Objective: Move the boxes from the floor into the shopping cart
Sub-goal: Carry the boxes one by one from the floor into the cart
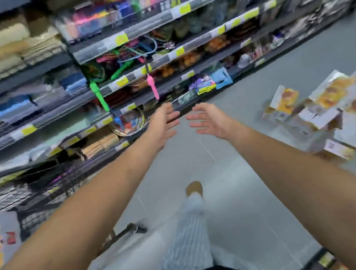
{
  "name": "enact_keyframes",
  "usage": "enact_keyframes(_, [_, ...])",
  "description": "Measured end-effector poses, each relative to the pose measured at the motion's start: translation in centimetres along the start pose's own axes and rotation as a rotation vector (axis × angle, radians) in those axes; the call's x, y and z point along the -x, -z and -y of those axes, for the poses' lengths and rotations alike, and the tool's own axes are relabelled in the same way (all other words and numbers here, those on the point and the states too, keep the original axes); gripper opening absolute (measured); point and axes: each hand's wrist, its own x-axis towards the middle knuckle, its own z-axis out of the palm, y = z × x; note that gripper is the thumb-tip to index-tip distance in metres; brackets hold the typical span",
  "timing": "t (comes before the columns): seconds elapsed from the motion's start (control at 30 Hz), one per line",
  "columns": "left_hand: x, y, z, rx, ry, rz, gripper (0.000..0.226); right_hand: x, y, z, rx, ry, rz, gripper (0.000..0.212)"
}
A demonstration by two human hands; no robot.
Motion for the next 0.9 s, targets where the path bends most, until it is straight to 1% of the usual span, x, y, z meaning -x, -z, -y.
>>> enact_keyframes(0.1, [-3.5, -5.5, -1.7, -0.071, 0.007, 0.086, 0.045, -1.7, 5.7, 1.2, -0.078, -0.01, -0.098, 0.023])
enact_keyframes(0.23, [-9.1, -12.9, -4.2, -0.153, 0.031, 0.181, 0.031, -4.7, 13.0, 2.8, -0.155, -0.047, -0.211, 0.024])
enact_keyframes(0.33, [-14.4, -19.5, -7.0, -0.224, 0.077, 0.257, 0.028, -7.4, 19.2, 5.4, -0.227, -0.081, -0.309, 0.019])
enact_keyframes(0.37, [-15.5, -20.6, -7.3, -0.243, 0.081, 0.275, 0.027, -7.7, 20.3, 5.7, -0.235, -0.081, -0.322, 0.016])
enact_keyframes(0.43, [-18.2, -24.6, -9.1, -0.306, 0.108, 0.325, 0.021, -8.9, 24.0, 7.2, -0.264, -0.094, -0.372, 0.013])
enact_keyframes(0.5, [-20.2, -27.8, -10.4, -0.352, 0.12, 0.368, 0.016, -9.8, 26.9, 8.1, -0.296, -0.084, -0.414, 0.017])
enact_keyframes(0.73, [-26.1, -40.5, -13.1, -0.49, 0.166, 0.492, 0.017, -12.0, 38.2, 10.3, -0.469, -0.065, -0.556, 0.032])
enact_keyframes(0.9, [-28.6, -49.9, -12.7, -0.593, 0.184, 0.569, 0.017, -11.7, 46.9, 11.1, -0.582, -0.05, -0.648, 0.015])
